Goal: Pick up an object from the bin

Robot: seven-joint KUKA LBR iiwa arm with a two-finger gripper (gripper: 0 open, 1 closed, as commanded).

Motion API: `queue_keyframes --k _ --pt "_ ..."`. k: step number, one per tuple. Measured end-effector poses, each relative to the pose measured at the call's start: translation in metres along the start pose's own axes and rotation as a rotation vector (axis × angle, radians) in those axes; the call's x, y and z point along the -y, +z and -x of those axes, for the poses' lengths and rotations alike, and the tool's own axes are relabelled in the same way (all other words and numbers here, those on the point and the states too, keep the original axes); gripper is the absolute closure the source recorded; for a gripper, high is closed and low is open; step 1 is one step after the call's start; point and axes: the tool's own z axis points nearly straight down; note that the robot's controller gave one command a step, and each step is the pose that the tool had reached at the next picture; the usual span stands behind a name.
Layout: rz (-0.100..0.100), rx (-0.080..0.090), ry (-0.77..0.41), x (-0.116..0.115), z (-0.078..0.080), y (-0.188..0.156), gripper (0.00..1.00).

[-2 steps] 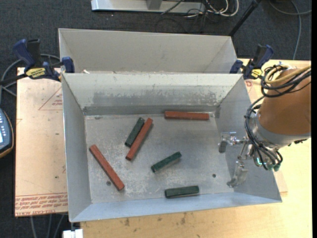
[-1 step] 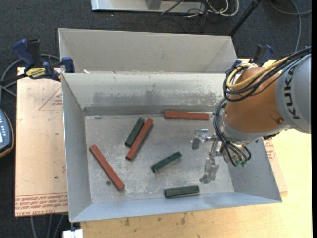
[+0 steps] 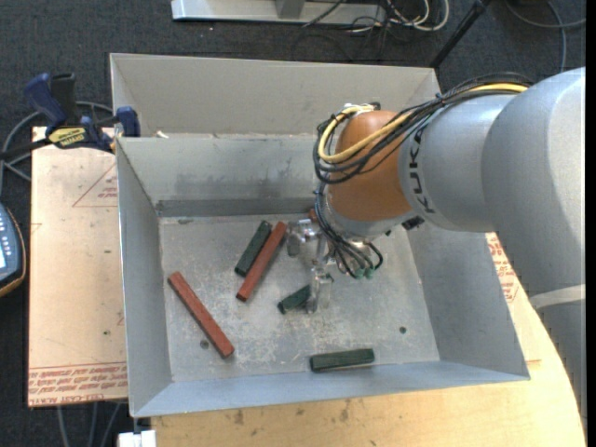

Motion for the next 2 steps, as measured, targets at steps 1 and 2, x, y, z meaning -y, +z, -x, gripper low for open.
queue_keyframes --k 1,2 --pt "-0.003 -0.001 0.007 0.004 -0.001 -0.005 1.00" --pt "-0.003 0.009 0.028 0.002 0.028 -0.138 1.00"
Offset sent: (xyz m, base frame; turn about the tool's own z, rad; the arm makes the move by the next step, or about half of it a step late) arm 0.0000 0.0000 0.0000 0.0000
